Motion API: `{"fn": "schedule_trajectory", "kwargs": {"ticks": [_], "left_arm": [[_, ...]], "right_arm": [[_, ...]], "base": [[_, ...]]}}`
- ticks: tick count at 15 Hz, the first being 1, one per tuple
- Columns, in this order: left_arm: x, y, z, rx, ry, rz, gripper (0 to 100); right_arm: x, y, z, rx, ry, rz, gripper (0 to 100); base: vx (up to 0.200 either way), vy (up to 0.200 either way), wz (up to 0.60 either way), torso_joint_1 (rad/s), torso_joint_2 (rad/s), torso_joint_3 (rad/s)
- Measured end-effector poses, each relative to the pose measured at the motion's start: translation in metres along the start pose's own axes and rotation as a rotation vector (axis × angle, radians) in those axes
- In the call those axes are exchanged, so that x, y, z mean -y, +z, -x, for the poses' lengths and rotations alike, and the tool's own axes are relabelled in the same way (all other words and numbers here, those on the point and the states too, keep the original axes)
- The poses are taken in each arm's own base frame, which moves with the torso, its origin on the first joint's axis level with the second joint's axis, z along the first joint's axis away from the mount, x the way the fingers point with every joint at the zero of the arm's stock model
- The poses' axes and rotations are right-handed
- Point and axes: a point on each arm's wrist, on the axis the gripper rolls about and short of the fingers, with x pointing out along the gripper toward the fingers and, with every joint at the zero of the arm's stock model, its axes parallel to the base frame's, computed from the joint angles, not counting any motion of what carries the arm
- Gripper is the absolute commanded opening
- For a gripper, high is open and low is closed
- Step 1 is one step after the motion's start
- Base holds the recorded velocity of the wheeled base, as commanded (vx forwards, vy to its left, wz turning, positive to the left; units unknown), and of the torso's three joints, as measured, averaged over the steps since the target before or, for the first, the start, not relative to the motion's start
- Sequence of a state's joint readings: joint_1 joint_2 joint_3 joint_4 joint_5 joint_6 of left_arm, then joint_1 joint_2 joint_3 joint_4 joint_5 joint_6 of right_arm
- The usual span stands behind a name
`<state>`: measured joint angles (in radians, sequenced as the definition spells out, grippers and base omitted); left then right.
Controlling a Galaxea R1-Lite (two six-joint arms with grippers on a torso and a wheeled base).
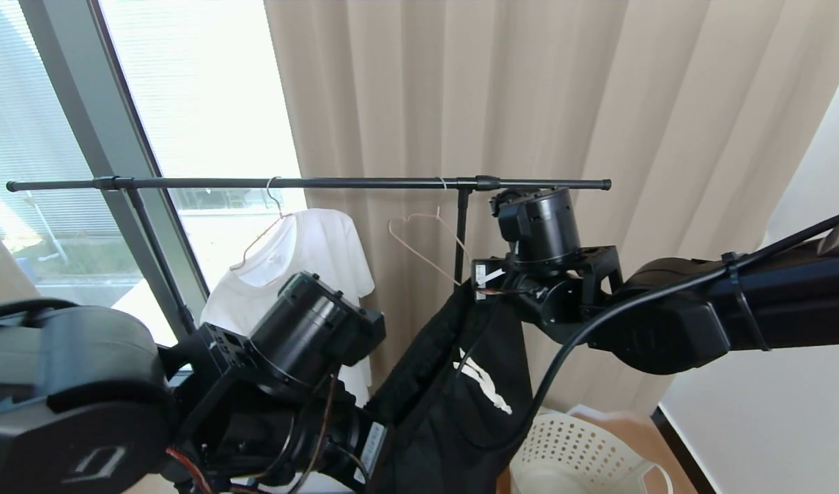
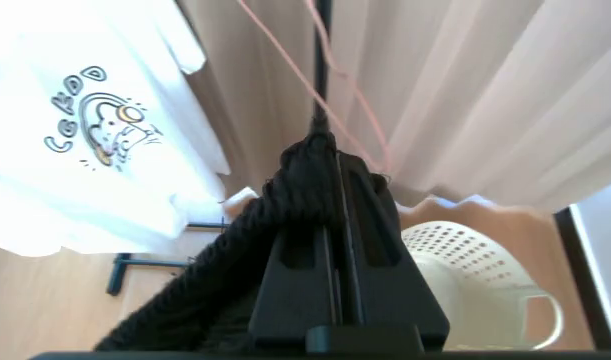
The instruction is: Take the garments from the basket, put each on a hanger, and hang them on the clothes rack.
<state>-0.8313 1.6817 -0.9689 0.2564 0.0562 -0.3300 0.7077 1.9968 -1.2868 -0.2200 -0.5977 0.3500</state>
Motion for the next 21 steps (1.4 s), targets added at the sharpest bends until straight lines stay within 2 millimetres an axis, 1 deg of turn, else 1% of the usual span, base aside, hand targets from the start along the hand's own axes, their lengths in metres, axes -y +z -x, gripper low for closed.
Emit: {"fn": "schedule_trajectory", "kwargs": {"ticks": [1,3,5,7,9,12,14,17,19,21], "left_arm": [[0.013,0.001,0.000,-0.002,-0.042,0.040,0],[0.029,0.010,-0.001,0.031,-0.112,0.115,0],[0.034,0.013,-0.003,0.040,-0.128,0.123,0],[0.034,0.010,-0.005,0.029,-0.120,0.120,0],[0.029,0.006,-0.008,0.022,-0.087,0.127,0],[0.009,0.007,-0.013,0.030,0.000,0.174,0],[-0.008,0.013,-0.017,0.055,0.067,0.222,0],[-0.031,0.036,-0.017,0.149,0.112,0.303,0],[-0.036,0.052,-0.014,0.200,0.117,0.326,0],[-0.036,0.067,-0.009,0.259,0.139,0.332,0]], "right_arm": [[-0.008,-0.002,-0.001,0.000,0.015,-0.022,0],[-0.017,-0.006,-0.001,-0.003,0.034,-0.032,0],[-0.023,-0.009,0.000,-0.008,0.044,-0.025,0],[-0.023,-0.010,0.001,-0.012,0.043,-0.018,0],[-0.015,-0.005,0.000,-0.007,0.025,-0.011,0],[0.007,0.006,-0.001,0.000,-0.023,0.031,0],[0.023,0.010,0.002,-0.002,-0.051,0.084,0],[0.042,0.008,0.020,-0.030,-0.073,0.205,0],[0.050,0.006,0.032,-0.045,-0.074,0.245,0],[0.054,0.001,0.042,-0.079,-0.069,0.293,0]], "base": [[0.000,0.000,0.00,0.000,0.00,0.000],[0.000,0.000,0.00,0.000,0.00,0.000],[0.000,0.000,0.00,0.000,0.00,0.000],[0.000,0.000,0.00,0.000,0.00,0.000],[0.000,0.000,0.00,0.000,0.00,0.000],[0.000,0.000,0.00,0.000,0.00,0.000],[0.000,0.000,0.00,0.000,0.00,0.000],[0.000,0.000,0.00,0.000,0.00,0.000],[0.000,0.000,0.00,0.000,0.00,0.000],[0.000,0.000,0.00,0.000,0.00,0.000]]}}
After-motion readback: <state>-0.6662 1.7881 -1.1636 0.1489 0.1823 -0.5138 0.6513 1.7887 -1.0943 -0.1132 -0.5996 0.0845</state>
